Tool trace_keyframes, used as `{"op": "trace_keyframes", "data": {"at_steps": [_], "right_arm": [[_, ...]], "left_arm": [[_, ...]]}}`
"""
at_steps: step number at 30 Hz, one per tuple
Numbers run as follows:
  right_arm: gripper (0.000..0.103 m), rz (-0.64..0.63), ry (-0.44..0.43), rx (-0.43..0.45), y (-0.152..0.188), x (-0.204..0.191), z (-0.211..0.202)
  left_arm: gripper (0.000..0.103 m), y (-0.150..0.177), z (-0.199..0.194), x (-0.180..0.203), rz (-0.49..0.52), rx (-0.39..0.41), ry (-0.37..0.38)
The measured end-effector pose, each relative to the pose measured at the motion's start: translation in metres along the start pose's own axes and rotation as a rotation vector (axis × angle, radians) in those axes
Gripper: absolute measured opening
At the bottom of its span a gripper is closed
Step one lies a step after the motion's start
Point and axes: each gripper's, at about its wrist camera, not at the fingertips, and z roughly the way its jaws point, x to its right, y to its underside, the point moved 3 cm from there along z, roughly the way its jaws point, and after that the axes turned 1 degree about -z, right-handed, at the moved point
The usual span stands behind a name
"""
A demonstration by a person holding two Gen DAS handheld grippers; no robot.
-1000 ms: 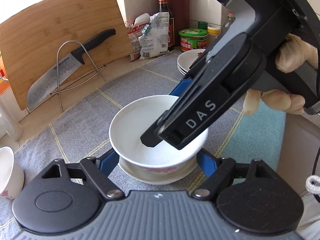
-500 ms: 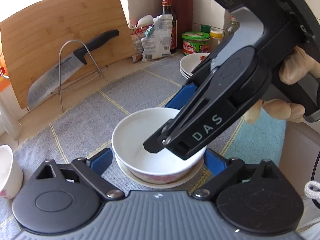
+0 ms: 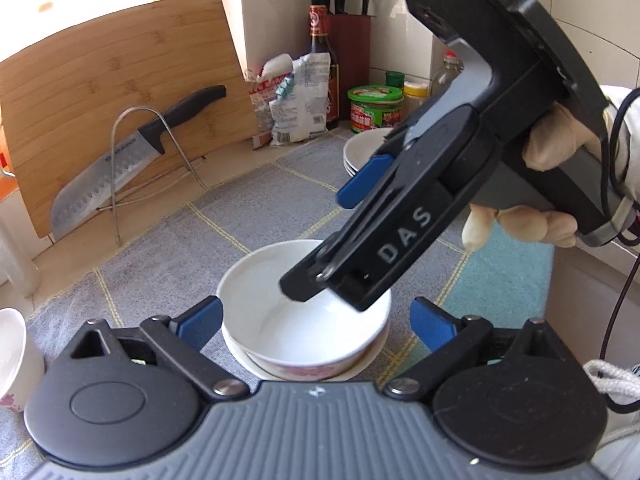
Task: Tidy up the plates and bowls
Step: 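Lower the white bowl onto the plate stack and open the right gripper, then move the right gripper to the pink-flower white bowl by the glass jar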
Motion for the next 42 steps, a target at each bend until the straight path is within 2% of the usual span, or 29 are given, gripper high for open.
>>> {"op": "trace_keyframes", "data": {"at_steps": [5,11,25,32,38,42], "right_arm": [[0.103,0.022,0.035,0.019,0.0,0.008,-0.005],[0.103,0.032,0.029,0.025,0.0,0.008,-0.005],[0.103,-0.027,0.017,0.032,-0.011,-0.007,-0.006],[0.103,-0.056,0.009,0.035,-0.02,-0.015,-0.004],[0.103,-0.108,-0.025,0.041,-0.038,-0.032,0.003],[0.103,-0.155,-0.064,0.052,-0.058,-0.051,0.009]], "left_arm": [[0.099,0.003,-0.007,-0.021,-0.038,0.01,-0.062],[0.099,0.014,-0.008,-0.041,-0.11,-0.006,-0.114],[0.099,0.027,-0.011,-0.049,-0.16,-0.012,-0.125],[0.099,0.025,-0.016,-0.061,-0.208,0.009,-0.159],[0.1,0.031,-0.034,-0.079,-0.218,0.049,-0.255],[0.1,0.044,-0.043,-0.107,-0.275,0.04,-0.368]]}}
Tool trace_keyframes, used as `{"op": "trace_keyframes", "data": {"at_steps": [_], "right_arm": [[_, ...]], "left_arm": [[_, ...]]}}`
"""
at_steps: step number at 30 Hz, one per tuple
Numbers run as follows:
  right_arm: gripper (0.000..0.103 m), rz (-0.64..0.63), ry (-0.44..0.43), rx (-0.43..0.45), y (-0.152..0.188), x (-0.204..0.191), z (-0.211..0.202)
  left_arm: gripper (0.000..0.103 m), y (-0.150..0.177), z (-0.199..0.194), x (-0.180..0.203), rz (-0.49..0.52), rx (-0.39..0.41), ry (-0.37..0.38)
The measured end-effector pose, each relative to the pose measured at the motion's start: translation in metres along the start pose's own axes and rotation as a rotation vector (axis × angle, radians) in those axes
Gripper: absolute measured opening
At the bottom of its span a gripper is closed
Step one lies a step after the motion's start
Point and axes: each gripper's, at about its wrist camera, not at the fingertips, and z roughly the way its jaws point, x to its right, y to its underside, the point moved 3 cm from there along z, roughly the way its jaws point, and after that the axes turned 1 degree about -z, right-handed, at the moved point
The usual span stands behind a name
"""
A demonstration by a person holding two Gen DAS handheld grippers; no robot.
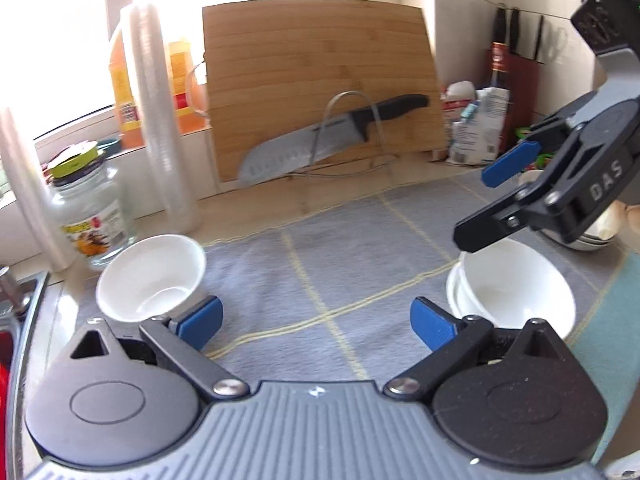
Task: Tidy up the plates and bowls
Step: 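Move the right gripper to the pink-flower white bowl by the glass jar, then grasp the rim of the pink-flower bowl with the right gripper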
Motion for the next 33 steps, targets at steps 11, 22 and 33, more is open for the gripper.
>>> {"op": "trace_keyframes", "data": {"at_steps": [11,22,33], "right_arm": [[0.103,-0.099,-0.096,0.011,-0.058,-0.05,0.039],[0.103,-0.088,-0.162,-0.023,-0.103,-0.074,0.09],[0.099,-0.129,-0.209,-0.09,-0.126,-0.086,0.141]], "left_arm": [[0.1,0.018,0.018,-0.089,-0.154,-0.036,-0.27],[0.1,0.024,0.052,-0.105,-0.099,-0.056,-0.245],[0.1,0.02,0.072,-0.11,-0.096,-0.045,-0.21]]}}
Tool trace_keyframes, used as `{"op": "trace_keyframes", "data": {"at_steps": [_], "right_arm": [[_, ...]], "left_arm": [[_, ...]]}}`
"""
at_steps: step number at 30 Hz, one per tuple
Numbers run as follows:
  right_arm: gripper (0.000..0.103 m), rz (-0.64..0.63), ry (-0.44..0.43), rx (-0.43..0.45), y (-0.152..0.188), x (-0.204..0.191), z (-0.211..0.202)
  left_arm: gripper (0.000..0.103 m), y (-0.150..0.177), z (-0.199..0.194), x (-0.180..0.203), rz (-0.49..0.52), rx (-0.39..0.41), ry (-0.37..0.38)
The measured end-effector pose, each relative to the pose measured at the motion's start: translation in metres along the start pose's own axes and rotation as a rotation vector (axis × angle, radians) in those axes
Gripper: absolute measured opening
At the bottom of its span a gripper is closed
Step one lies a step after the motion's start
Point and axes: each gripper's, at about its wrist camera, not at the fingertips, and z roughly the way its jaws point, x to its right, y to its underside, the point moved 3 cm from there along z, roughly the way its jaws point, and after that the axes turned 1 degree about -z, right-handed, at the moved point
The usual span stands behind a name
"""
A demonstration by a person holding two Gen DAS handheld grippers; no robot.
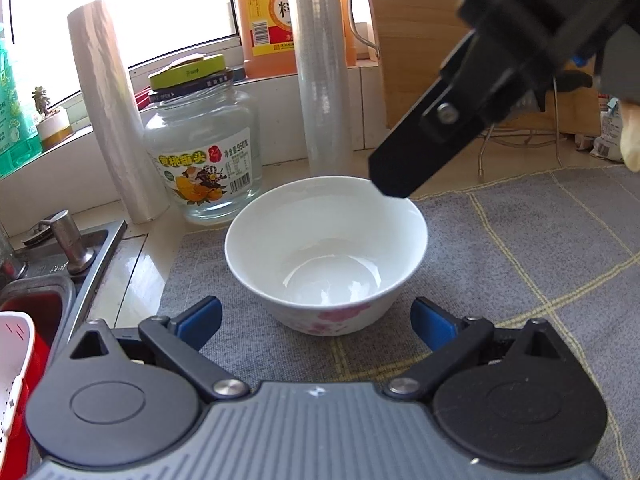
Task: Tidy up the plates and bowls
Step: 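Grasp the rim of the pink-flower bowl with the right gripper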
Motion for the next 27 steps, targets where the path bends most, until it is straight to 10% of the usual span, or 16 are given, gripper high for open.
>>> {"op": "trace_keyframes", "data": {"at_steps": [27], "right_arm": [[0.07,-0.03,-0.064,-0.078,-0.019,-0.001,0.063]], "left_arm": [[0.091,-0.008,0.007,-0.003,0.022,0.036,0.061]]}}
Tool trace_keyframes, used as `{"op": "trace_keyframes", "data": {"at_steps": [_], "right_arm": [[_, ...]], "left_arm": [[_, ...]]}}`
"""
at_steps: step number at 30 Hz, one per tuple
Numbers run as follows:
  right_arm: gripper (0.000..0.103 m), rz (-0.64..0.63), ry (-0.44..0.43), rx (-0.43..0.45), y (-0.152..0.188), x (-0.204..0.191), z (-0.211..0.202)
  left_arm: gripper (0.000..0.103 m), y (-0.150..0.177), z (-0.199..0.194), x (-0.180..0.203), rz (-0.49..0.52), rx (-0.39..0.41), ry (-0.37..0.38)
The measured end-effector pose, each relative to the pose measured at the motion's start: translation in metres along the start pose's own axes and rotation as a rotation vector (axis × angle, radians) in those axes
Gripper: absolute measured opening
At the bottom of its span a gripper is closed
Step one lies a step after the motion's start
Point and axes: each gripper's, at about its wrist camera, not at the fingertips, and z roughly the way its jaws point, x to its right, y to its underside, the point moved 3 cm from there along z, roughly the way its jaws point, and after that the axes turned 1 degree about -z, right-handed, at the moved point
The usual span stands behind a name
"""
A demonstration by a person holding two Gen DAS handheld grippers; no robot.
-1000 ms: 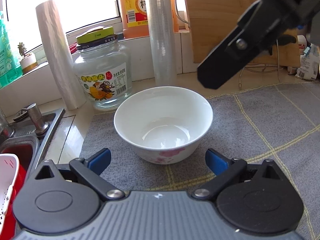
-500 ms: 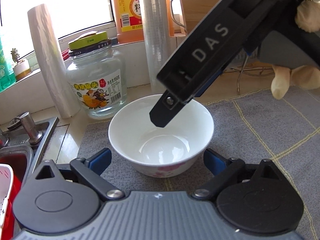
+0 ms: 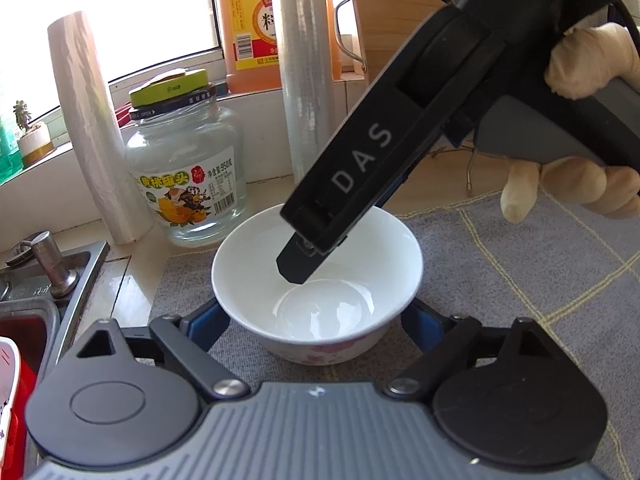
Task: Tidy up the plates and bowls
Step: 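Grasp the rim of the pink-flower bowl with the right gripper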
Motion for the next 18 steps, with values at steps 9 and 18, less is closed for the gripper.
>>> {"op": "trace_keyframes", "data": {"at_steps": [9,18], "right_arm": [[0.069,0.005,-0.014,-0.002,-0.0005,-0.0011,0.0027],[0.069,-0.001,-0.019,0.001,0.0005,-0.0041,-0.0014]], "left_arm": [[0.091,-0.0002,0.0005,-0.0001,0.003,-0.008,0.003],[0.091,-0.0006,-0.0018,0.0004,0.005,-0.019,0.002]]}}
